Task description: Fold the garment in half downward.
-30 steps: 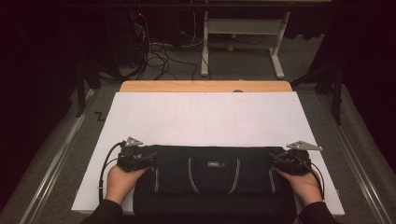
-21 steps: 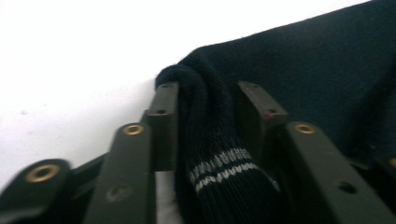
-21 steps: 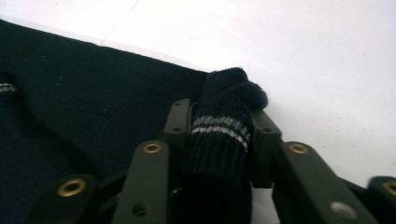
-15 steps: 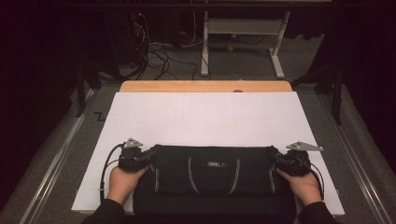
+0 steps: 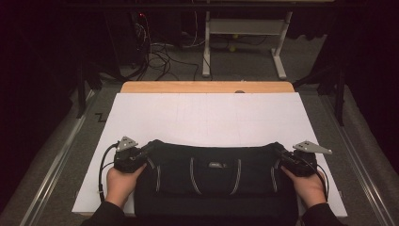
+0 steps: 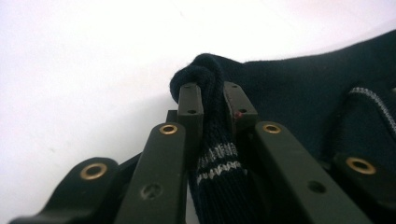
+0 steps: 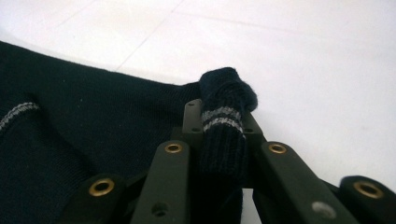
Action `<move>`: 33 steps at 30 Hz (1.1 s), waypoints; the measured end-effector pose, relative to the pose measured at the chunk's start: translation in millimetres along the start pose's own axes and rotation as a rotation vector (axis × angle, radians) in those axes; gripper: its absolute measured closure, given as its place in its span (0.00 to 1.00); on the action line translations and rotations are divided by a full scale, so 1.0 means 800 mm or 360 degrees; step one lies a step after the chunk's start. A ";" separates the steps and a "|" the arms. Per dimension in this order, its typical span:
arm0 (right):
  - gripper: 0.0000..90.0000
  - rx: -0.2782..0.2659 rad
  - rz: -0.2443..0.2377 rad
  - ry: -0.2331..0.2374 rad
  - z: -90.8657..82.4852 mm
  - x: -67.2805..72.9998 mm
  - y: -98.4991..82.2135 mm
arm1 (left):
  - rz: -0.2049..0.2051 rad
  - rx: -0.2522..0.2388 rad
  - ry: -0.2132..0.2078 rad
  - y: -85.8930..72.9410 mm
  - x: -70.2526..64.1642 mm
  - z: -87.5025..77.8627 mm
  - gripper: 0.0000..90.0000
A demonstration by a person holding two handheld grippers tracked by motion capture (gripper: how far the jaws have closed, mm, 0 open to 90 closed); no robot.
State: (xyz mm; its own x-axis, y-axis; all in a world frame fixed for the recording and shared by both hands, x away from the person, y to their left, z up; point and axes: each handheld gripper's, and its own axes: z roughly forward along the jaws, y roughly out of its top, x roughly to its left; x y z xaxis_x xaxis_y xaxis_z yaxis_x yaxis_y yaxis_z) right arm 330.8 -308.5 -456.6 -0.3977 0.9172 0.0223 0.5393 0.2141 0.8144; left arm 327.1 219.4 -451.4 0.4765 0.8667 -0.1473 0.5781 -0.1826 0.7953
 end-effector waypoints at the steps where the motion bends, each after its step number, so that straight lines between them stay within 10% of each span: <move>1: 0.89 -0.0010 -0.0006 -0.0010 0.000 0.001 0.003 | 0.0003 -0.0003 0.0006 0.002 0.000 0.000 0.85; 33: 0.89 -0.0122 -0.0123 -0.0231 0.055 -0.020 0.107 | -0.0097 0.0071 0.0204 0.086 0.058 0.061 0.85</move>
State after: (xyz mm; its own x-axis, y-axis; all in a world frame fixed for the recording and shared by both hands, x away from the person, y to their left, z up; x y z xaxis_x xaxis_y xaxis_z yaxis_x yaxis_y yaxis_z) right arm 415.7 -290.1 -412.5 -0.3216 0.9391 -0.1212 0.4509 0.2644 0.8525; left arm 421.4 224.5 -432.1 0.3529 0.9284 -0.1160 0.6334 -0.1458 0.7600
